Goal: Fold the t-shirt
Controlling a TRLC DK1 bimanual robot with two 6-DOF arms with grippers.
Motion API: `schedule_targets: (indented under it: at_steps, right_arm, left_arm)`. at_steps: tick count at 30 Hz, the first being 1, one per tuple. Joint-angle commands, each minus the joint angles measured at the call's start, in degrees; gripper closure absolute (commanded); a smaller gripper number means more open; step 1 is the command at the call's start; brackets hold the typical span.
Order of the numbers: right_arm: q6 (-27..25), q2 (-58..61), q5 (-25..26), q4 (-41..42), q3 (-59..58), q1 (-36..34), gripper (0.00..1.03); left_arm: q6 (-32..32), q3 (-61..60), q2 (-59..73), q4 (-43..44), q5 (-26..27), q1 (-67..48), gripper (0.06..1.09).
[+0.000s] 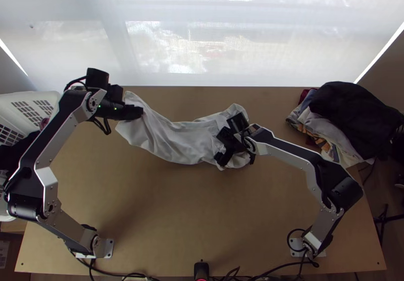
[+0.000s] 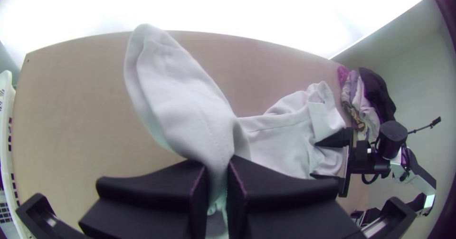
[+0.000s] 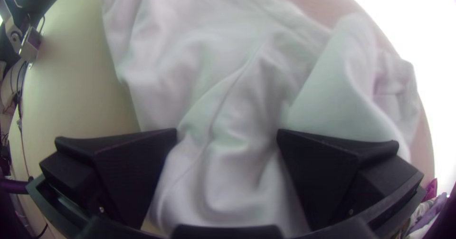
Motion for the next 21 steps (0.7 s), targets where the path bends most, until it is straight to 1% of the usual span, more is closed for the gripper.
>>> schedule_targets:
  at_steps: [1, 3, 5, 7, 13, 21]
  right_arm:
    - [0.4, -7.6, -0.2, -5.9, 8.0, -0.4, 0.05]
    - [0.1, -10.5, -0.2, -9.7, 11.2, -1.1, 0.05]
    - [-1.3, -13.2, -0.2, -12.0, 12.9, -2.0, 0.05]
    - [-1.4, -15.1, -0.2, -15.0, 14.7, -3.5, 0.05]
    - [-1.0, -21.4, -0.2, -17.0, 13.2, -8.9, 0.05]
    - [0.4, -27.9, -0.2, -17.5, 6.8, -13.6, 0.05]
  left_arm:
    - [-0.5, 7.0, 0.3, -2.2, 2.1, -4.1, 1.05]
    - [-0.5, 8.0, 0.8, -2.2, 2.1, -5.4, 1.05]
    - [-0.5, 9.1, 1.3, -2.1, 2.1, -6.9, 1.05]
    - [-1.2, 10.2, 1.8, -1.4, 2.1, -8.5, 1.05]
    - [-2.2, 14.8, 5.4, 0.5, 2.1, -14.0, 1.05]
    - [-4.2, 23.0, 14.2, 1.6, 2.1, -21.3, 1.05]
